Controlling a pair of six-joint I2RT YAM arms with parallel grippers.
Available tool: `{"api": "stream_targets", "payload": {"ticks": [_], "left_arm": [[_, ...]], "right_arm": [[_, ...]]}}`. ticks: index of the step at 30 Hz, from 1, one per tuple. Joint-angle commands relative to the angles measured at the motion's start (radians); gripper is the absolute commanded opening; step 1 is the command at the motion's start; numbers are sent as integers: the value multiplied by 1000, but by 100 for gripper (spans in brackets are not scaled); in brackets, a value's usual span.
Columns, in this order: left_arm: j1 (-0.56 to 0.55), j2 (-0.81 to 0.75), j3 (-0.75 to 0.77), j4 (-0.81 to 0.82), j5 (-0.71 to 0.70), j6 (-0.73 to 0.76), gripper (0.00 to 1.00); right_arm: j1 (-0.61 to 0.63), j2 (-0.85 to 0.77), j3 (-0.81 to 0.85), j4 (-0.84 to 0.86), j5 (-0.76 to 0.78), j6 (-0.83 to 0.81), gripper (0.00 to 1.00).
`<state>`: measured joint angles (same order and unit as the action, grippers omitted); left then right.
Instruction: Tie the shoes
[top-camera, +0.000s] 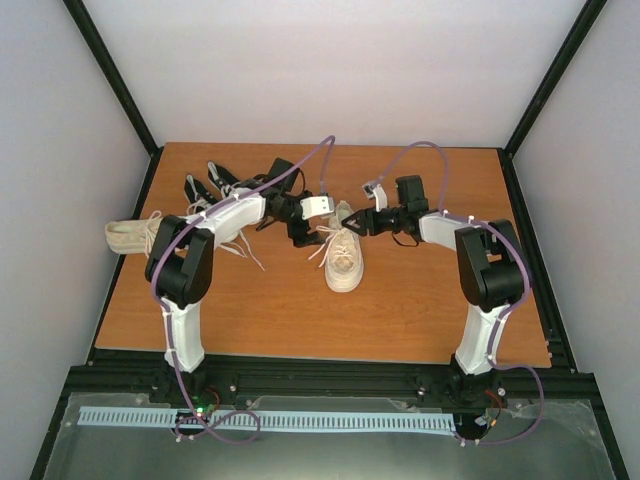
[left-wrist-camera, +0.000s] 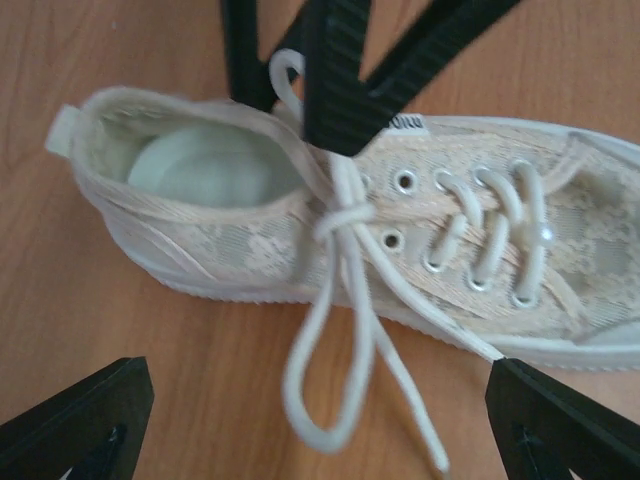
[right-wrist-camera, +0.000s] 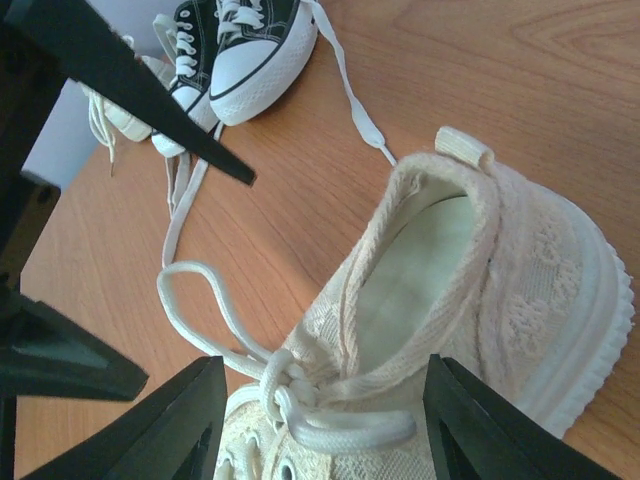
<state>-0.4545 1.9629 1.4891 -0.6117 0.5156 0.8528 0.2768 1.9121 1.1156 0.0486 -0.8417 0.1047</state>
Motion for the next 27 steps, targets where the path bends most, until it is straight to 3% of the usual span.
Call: {"api": "stream_targets", "payload": {"ticks": [1, 4, 8, 13, 16, 27], "left_arm": [[-13, 51, 47, 85, -10, -73, 91], [-18, 52, 51, 77, 6, -45, 78], [-18, 55, 50, 66, 6, -38, 37], [-18, 49, 43, 67, -11, -28, 2], [-18, 54, 25, 67, -33, 21, 1], [-7, 129, 35, 101, -106, 117, 1]], "right_arm": [[0, 13, 23, -30, 11, -39, 55], [-1, 10, 23, -37, 13, -45, 49], [-2, 9, 23, -42, 9, -46, 27], [-2, -8, 5, -52, 17, -54, 9], [-4, -27, -13, -58, 18, -62, 3], [-27, -85, -109, -78, 47, -77, 3]]}}
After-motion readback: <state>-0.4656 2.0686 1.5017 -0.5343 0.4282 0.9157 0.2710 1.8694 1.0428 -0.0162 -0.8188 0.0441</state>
